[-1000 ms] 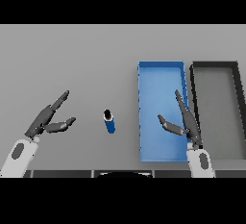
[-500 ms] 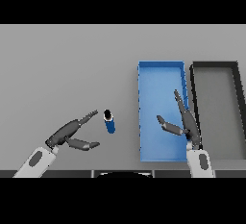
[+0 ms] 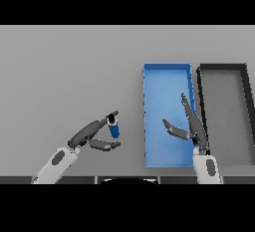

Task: Pick up the blue pipe and place it into the blue bin.

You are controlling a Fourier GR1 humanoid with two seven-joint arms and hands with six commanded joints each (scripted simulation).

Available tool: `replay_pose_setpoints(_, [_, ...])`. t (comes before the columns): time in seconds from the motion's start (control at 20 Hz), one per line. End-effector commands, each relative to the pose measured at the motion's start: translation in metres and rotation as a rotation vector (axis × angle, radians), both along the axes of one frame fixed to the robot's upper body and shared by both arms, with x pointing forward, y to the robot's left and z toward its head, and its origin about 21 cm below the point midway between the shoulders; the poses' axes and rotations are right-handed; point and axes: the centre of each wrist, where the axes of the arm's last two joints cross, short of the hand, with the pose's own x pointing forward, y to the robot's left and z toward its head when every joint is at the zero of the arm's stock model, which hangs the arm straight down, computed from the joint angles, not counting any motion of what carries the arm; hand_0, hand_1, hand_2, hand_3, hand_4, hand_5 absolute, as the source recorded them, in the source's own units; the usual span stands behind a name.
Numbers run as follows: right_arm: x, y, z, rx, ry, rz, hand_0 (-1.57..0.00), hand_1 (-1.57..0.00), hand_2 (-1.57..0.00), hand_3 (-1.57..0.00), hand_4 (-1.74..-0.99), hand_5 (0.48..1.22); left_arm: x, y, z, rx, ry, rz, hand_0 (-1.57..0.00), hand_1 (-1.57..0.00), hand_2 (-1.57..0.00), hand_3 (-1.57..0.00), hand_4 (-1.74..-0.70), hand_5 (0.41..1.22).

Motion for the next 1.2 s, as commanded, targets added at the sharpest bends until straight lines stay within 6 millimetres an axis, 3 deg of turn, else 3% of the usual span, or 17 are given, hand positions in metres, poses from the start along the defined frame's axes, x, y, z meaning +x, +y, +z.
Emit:
replay_pose_setpoints(0.0, [0.001,-0.002,0.0,-0.011,0.001,-0.002,0.0,0.0,0.0,0.0,-1.203,0.551,0.002,-0.004,-0.004,-0.01,0.012,0.008,0.0,0.0,0.0,0.0,-1.13,0.493])
replay_pose_setpoints(0.25, [-0.002,-0.003,-0.006,-0.002,0.01,-0.005,0.0,0.0,0.0,0.0,-1.198,0.547,0.008,-0.017,-0.022,-0.017,-0.016,0.027,0.0,0.0,-0.01,0.0,-1.1,0.506])
replay_pose_setpoints(0.4, [-0.006,-0.008,-0.005,-0.022,0.005,-0.007,0.0,0.0,0.0,0.0,-1.188,0.55,0.014,-0.027,-0.027,-0.093,0.006,0.017,0.0,0.0,-0.09,-0.04,-1.14,0.567])
replay_pose_setpoints(0.55, [-0.002,-0.005,-0.001,-0.011,0.003,-0.008,0.0,0.0,0.0,0.0,-1.196,0.56,0.015,-0.037,-0.029,-0.169,0.064,0.022,-0.04,-0.25,-0.42,-0.35,-1.27,0.675])
replay_pose_setpoints(0.6, [-0.002,-0.004,-0.001,-0.015,0.004,-0.008,0.0,0.0,0.0,0.0,-1.192,0.56,0.015,-0.04,-0.028,-0.199,0.071,0.016,-0.18,-0.41,-0.58,-0.59,-1.3,0.784])
replay_pose_setpoints(0.65, [-0.003,-0.005,-0.002,-0.015,0.0,-0.009,0.0,0.0,0.0,0.0,-1.191,0.561,0.016,-0.042,-0.027,-0.218,0.074,0.029,-0.42,-0.64,-0.78,-0.78,-1.38,0.872])
replay_pose_setpoints(0.75, [-0.005,-0.006,-0.005,-0.019,0.002,-0.016,0.0,0.0,0.0,0.0,-1.184,0.562,0.01,-0.049,-0.03,-0.239,0.044,0.014,-0.83,-0.98,-1.06,-1.02,-1.5,0.997])
replay_pose_setpoints(0.85, [-0.001,-0.011,-0.003,-0.033,0.008,-0.019,0.0,0.0,0.0,0.0,-1.179,0.561,0.01,-0.052,-0.026,-0.231,0.055,0.013,-1.1,-1.19,-1.25,-1.2,-1.59,1.078])
replay_pose_setpoints(0.9, [0.001,-0.009,-0.003,-0.028,0.007,-0.019,0.0,0.0,0.0,0.0,-1.178,0.561,0.005,-0.052,-0.028,-0.228,0.05,0.0,-1.19,-1.27,-1.31,-1.26,-1.62,1.106])
replay_pose_setpoints(1.0, [-0.002,-0.002,-0.003,-0.018,-0.009,-0.003,0.0,0.0,0.0,0.0,-1.176,0.559,0.005,-0.055,-0.026,-0.217,0.032,-0.005,-1.33,-1.38,-1.4,-1.37,-1.56,1.148])
replay_pose_setpoints(1.15, [0.0,-0.006,-0.003,-0.028,0.01,-0.014,0.0,0.0,0.0,0.0,-1.171,0.558,0.0,-0.057,-0.026,-0.231,-0.013,-0.009,-1.45,-1.47,-1.49,-1.47,-1.51,1.183])
